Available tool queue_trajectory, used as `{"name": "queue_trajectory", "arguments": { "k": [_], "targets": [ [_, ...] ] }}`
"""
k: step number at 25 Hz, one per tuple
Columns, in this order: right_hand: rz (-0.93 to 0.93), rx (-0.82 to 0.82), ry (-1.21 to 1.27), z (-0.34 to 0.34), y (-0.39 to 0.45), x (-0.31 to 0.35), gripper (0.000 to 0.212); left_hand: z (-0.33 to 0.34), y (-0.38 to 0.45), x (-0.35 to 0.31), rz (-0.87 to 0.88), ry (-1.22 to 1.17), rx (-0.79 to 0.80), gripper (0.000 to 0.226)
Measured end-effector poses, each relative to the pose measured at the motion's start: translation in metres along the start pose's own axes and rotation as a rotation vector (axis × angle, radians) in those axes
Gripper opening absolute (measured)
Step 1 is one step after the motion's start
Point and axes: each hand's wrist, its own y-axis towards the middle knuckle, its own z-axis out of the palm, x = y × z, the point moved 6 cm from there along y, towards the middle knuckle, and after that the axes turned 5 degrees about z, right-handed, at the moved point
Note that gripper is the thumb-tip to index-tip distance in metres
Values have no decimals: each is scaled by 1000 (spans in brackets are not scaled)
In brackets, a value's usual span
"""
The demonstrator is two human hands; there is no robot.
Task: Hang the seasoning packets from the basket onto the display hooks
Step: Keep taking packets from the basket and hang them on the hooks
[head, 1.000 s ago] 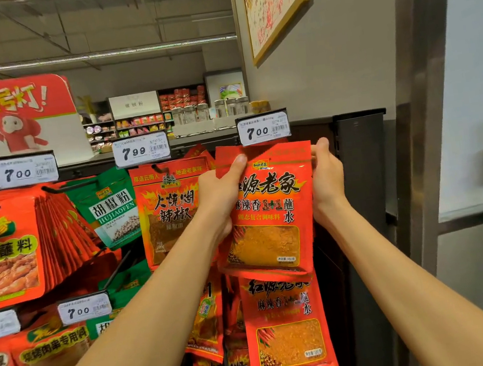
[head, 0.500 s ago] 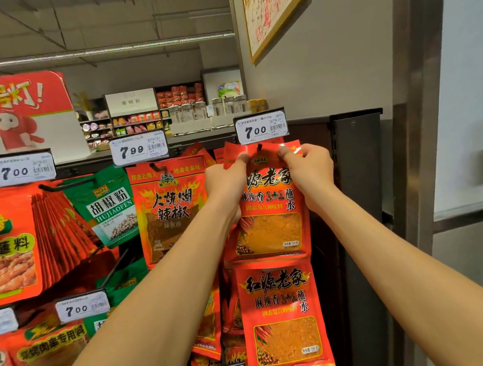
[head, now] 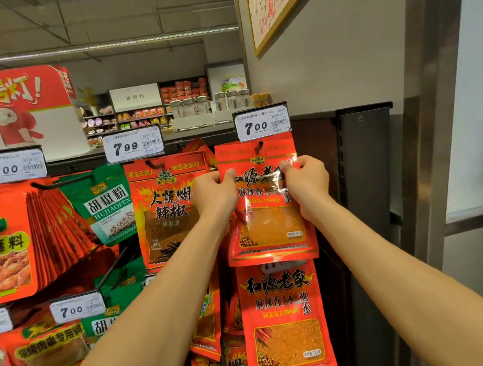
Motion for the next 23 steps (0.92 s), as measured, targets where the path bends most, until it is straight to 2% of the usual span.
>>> {"name": "queue_trajectory", "arguments": {
  "k": [3, 5, 7, 10, 15, 17, 20, 23],
  "targets": [
    [77, 43, -60, 18, 26, -1, 17, 9, 18, 3, -92, 61, -55, 44],
    [114, 49, -70, 25, 37, 1, 18, 15, 27, 4, -141, 93, -51, 16],
    [112, 30, -103, 27, 43, 3, 23, 17, 33, 8, -199, 105, -57, 25],
    [131, 31, -116, 24, 42, -6, 25, 10, 31, 15, -205, 26, -25, 13],
    [42, -39, -202, -2, 7, -4, 29, -8, 8, 15, -146, -125, 171, 13],
    [-1, -66, -131, -17, -12, 0, 26, -25, -8, 3, -120, -216, 226, 14],
    [98, 60, 131, -28, -60, 4, 18, -69, -37, -11, -98, -292, 359, 15],
    [174, 158, 217, -34, -122, 4, 18, -119, -67, 1, -139, -351, 455, 19]
  ]
}}
